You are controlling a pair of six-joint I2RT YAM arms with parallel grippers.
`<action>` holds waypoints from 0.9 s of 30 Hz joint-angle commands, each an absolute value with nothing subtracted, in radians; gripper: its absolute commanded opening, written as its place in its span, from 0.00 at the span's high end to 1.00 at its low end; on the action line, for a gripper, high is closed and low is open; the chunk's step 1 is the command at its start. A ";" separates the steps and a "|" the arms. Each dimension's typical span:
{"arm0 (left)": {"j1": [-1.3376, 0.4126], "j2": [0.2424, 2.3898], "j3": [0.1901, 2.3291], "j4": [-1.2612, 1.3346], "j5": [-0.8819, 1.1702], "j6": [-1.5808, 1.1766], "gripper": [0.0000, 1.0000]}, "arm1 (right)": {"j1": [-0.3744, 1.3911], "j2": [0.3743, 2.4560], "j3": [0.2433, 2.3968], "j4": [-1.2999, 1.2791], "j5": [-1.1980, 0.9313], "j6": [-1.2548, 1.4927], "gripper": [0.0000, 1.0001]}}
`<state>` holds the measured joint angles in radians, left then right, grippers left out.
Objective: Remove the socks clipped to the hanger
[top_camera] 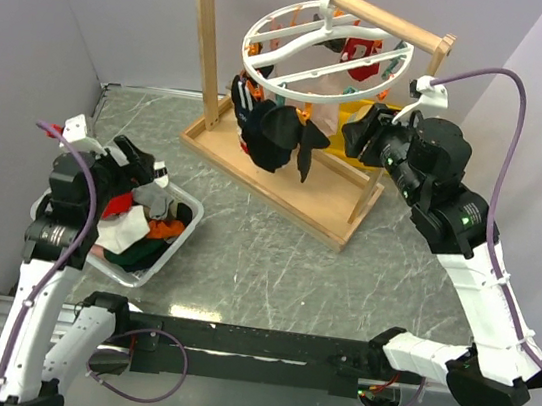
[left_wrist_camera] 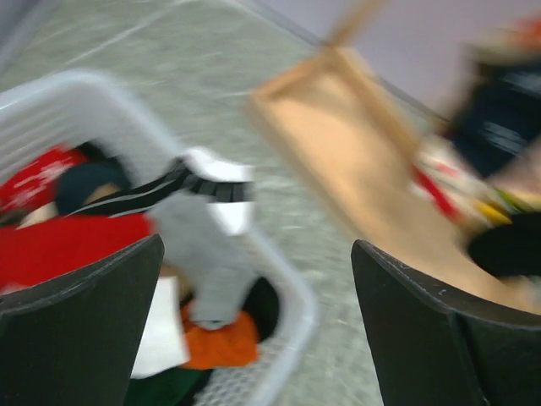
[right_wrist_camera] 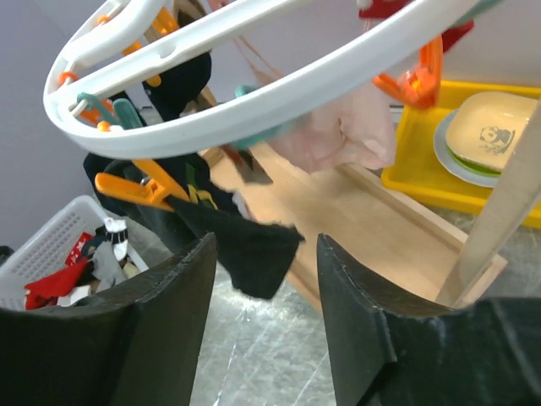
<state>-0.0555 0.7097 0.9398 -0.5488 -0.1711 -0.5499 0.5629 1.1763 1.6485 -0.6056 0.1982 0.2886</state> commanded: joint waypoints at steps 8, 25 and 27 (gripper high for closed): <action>-0.075 0.670 0.960 -0.212 0.500 -0.587 0.02 | 0.557 1.140 1.651 -0.607 0.111 0.308 0.39; -0.659 0.963 1.046 0.063 0.172 -0.589 0.15 | 0.555 1.152 1.640 -0.583 0.045 0.298 0.31; -0.675 1.011 1.066 0.063 0.147 -0.555 0.16 | 0.557 1.146 1.640 -0.580 0.038 0.299 0.31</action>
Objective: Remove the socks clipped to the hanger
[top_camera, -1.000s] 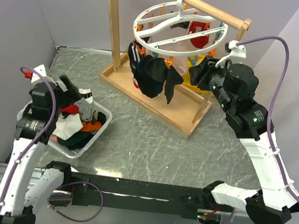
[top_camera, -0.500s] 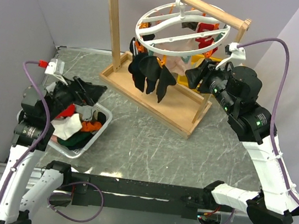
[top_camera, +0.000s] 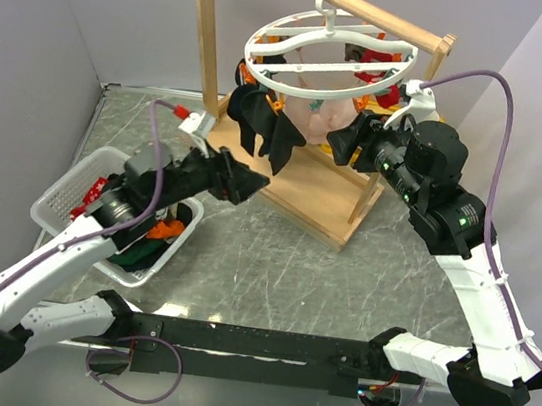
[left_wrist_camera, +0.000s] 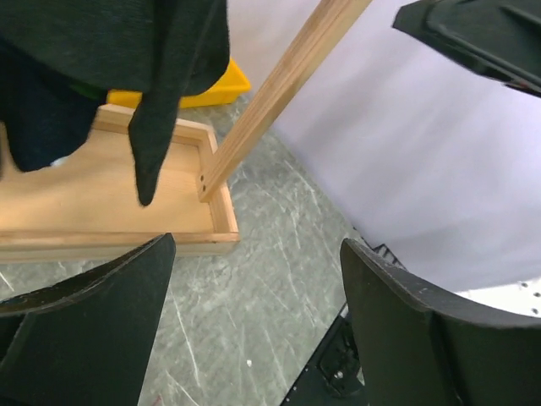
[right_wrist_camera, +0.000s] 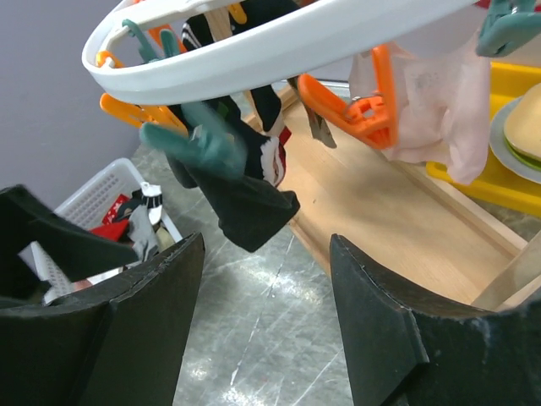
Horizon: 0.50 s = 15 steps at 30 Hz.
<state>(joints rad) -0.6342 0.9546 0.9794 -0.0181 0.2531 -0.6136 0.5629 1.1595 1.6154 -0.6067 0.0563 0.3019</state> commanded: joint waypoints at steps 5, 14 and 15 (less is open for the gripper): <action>-0.684 1.100 1.130 0.032 0.051 -0.508 0.21 | 0.557 1.134 1.632 -0.565 0.014 0.313 0.31; -0.684 1.193 1.183 0.006 -0.113 -0.457 0.16 | 0.557 1.108 1.614 -0.558 0.005 0.322 0.31; -0.684 1.204 1.184 0.012 -0.103 -0.456 0.18 | 0.557 1.104 1.612 -0.558 0.005 0.322 0.31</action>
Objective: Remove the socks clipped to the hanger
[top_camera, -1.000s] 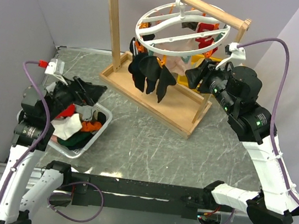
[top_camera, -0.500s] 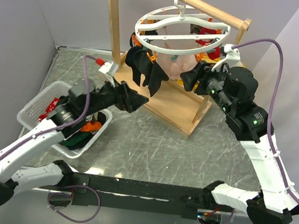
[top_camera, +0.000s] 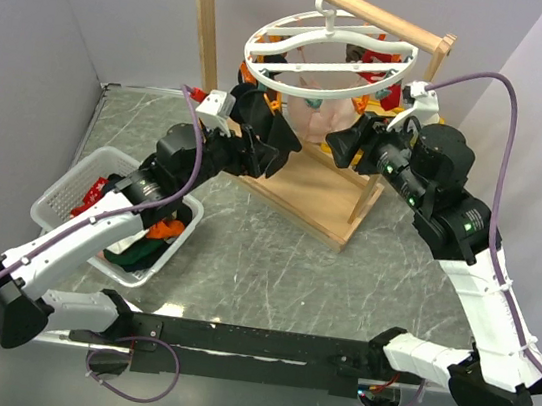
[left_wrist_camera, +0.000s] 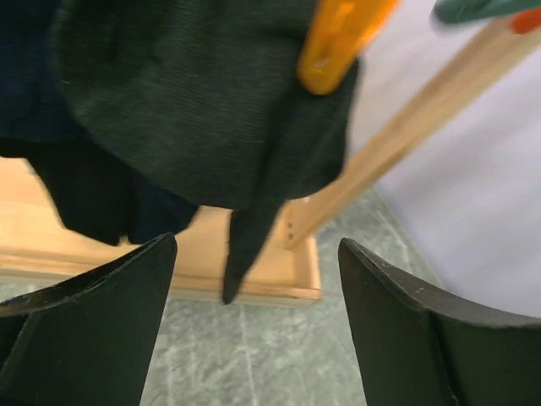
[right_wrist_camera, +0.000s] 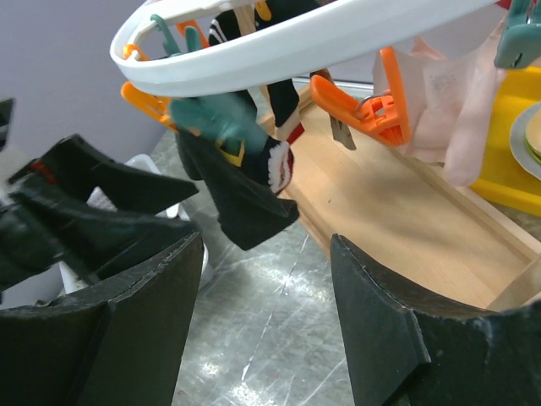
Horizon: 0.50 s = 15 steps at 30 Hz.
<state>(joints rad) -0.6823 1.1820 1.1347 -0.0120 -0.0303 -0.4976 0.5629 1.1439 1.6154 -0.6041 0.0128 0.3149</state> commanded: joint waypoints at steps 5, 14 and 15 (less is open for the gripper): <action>-0.686 1.258 1.203 0.070 -0.029 -0.469 0.25 | 0.557 1.095 1.600 -0.554 0.011 0.325 0.30; -0.695 1.305 1.221 0.133 0.075 -0.497 0.55 | 0.557 1.098 1.588 -0.561 0.015 0.324 0.30; -0.698 1.313 1.223 0.136 0.078 -0.494 0.63 | 0.557 1.100 1.586 -0.558 0.017 0.324 0.31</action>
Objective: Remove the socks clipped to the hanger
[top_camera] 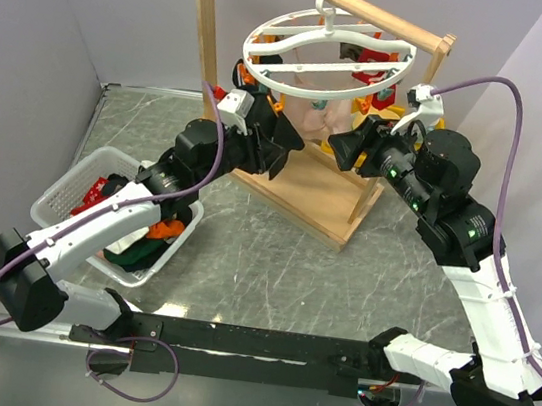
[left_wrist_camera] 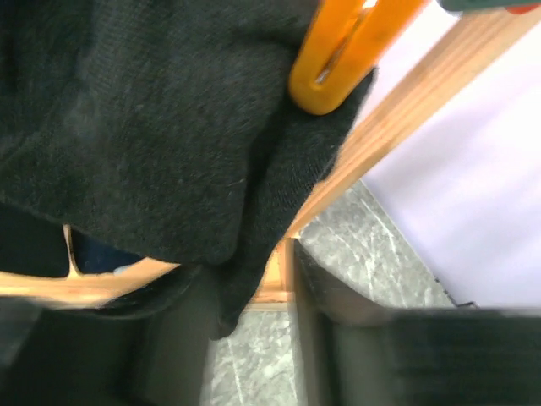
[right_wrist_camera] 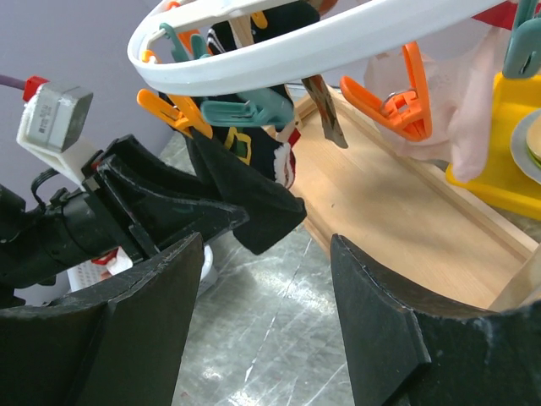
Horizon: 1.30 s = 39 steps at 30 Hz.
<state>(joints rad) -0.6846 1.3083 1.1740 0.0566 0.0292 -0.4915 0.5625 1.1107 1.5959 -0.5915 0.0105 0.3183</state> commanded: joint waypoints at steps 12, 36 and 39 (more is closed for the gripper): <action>-0.756 1.238 1.241 0.037 0.031 -0.457 0.99 | 0.564 1.175 1.631 -0.554 -0.127 0.376 0.27; -0.900 1.144 1.292 -0.107 -0.061 -0.437 0.99 | 0.785 1.457 2.040 -0.699 0.124 0.285 0.30; -0.911 1.146 1.290 -0.104 -0.067 -0.436 0.99 | 0.795 1.485 2.078 -0.722 0.147 0.288 0.25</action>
